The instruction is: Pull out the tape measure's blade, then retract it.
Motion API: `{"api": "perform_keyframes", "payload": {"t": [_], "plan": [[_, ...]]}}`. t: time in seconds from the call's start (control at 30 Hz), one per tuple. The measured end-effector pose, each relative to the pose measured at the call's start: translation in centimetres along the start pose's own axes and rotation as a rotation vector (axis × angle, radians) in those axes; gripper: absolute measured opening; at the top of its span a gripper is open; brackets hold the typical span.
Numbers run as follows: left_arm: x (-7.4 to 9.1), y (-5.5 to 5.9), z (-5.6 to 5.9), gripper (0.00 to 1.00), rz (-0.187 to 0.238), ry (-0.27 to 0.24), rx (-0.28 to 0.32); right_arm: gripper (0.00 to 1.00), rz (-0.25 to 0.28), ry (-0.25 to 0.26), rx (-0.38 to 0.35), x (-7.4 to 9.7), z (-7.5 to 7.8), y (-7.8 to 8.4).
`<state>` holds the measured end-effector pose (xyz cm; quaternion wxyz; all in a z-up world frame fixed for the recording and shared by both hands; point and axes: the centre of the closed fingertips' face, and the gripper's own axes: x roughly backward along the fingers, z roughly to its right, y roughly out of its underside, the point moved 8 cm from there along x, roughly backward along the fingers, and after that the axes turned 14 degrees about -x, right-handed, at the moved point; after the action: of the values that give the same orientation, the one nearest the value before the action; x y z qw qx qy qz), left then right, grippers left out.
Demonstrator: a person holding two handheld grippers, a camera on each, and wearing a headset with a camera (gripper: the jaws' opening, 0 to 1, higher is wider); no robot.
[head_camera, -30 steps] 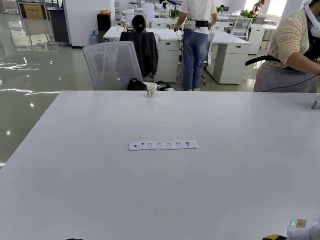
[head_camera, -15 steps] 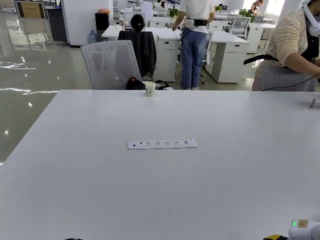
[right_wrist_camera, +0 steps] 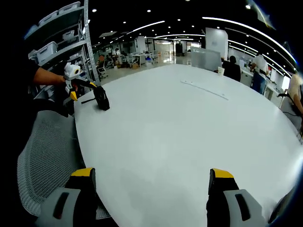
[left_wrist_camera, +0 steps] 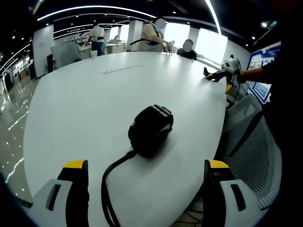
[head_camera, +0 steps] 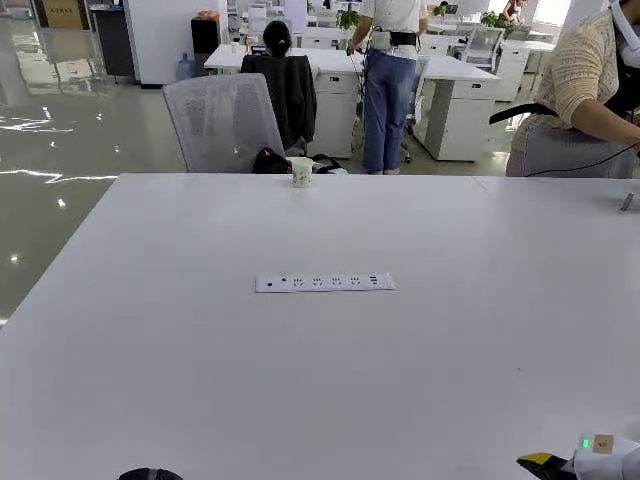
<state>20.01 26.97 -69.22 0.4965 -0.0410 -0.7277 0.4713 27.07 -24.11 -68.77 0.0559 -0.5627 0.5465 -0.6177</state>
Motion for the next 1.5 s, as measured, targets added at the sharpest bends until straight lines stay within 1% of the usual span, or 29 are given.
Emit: {"api": "perform_keyframes", "payload": {"t": [0.03, 0.07, 0.17, 0.23, 0.3, 0.37, 0.4, 0.43, 0.5, 0.6, 0.63, 0.7, 0.77, 0.9, 0.97, 1.03, 1.13, 1.17, 1.2, 1.3, 1.43, 1.5], "plan": [[-0.1, -0.1, 0.0, 0.99, -0.005, 0.008, -0.015, 0.99, -0.009, -0.002, -0.002, 0.0, -0.1, 0.0], [-0.2, -0.3, 0.0, 0.99, -0.009, 0.024, -0.041, 0.99, -0.018, -0.006, -0.003, -0.2, -0.2, -0.2], [-0.3, -0.8, -0.4, 0.99, -0.020, 0.040, -0.087, 0.99, -0.026, -0.007, 0.029, -0.8, -0.1, -0.4], [-0.4, -1.1, -0.9, 0.99, -0.030, 0.048, -0.091, 0.99, -0.036, -0.010, 0.028, -1.2, 0.0, -0.7], [-0.5, -1.4, -1.3, 0.99, -0.029, 0.058, -0.101, 0.99, -0.031, -0.022, 0.045, -1.5, -0.1, -1.0], [-0.6, -1.6, -1.8, 0.99, -0.045, 0.073, -0.129, 0.99, -0.041, -0.032, 0.051, -1.9, -0.3, -1.4], [-0.7, -1.8, -2.1, 0.99, -0.052, 0.078, -0.155, 0.99, -0.048, -0.033, 0.057, -2.2, -0.3, -1.5], [-0.7, -1.9, -2.3, 0.99, -0.056, 0.080, -0.162, 0.99, -0.048, -0.037, 0.062, -2.4, -0.4, -1.7], [-0.8, -2.3, -2.8, 0.99, -0.059, 0.083, -0.176, 0.99, -0.056, -0.046, 0.068, -2.9, -0.6, -2.0], [-1.0, -3.0, -3.1, 0.99, -0.058, 0.089, -0.191, 0.99, -0.065, -0.053, 0.088, -3.5, -0.8, -2.5], [-1.2, -3.3, -3.2, 0.99, -0.054, 0.092, -0.204, 0.99, -0.068, -0.054, 0.089, -3.8, -0.8, -2.7], [-1.4, -3.6, -3.1, 0.99, -0.054, 0.103, -0.219, 0.99, -0.076, -0.058, 0.104, -4.1, -0.8, -2.8], [-1.8, -3.8, -3.2, 0.99, -0.058, 0.103, -0.255, 0.99, -0.090, -0.069, 0.130, -4.5, -0.9, -3.0], [-2.2, -4.4, -3.0, 0.99, -0.067, 0.127, -0.285, 0.99, -0.100, -0.085, 0.148, -5.2, -0.9, -3.6], [-2.4, -4.6, -3.0, 0.99, -0.067, 0.128, -0.301, 0.99, -0.094, -0.095, 0.162, -5.4, -1.0, -3.9], [-2.7, -4.9, -2.9, 0.98, -0.071, 0.143, -0.310, 0.99, -0.088, -0.103, 0.165, -5.7, -1.1, -4.4], [-3.3, -5.0, -2.8, 0.98, -0.090, 0.167, -0.349, 0.99, -0.075, -0.115, 0.179, -6.2, -1.6, -5.0], [-3.7, -4.9, -2.9, 0.98, -0.112, 0.172, -0.386, 0.99, -0.077, -0.122, 0.184, -6.5, -1.7, -5.1], [-3.8, -5.0, -2.8, 0.97, -0.120, 0.181, -0.400, 0.99, -0.078, -0.127, 0.188, -6.7, -1.8, -5.1], [-4.5, -5.6, -2.7, 0.96, -0.121, 0.200, -0.413, 0.99, -0.092, -0.140, 0.202, -7.4, -2.3, -5.3], [-5.1, -6.6, -2.5, 0.94, -0.114, 0.227, -0.436, 0.99, -0.102, -0.156, 0.222, -8.1, -2.9, -5.5], [-5.4, -7.1, -2.4, 0.94, -0.116, 0.240, -0.457, 0.99, -0.108, -0.162, 0.227, -8.4, -3.1, -5.6]]}}
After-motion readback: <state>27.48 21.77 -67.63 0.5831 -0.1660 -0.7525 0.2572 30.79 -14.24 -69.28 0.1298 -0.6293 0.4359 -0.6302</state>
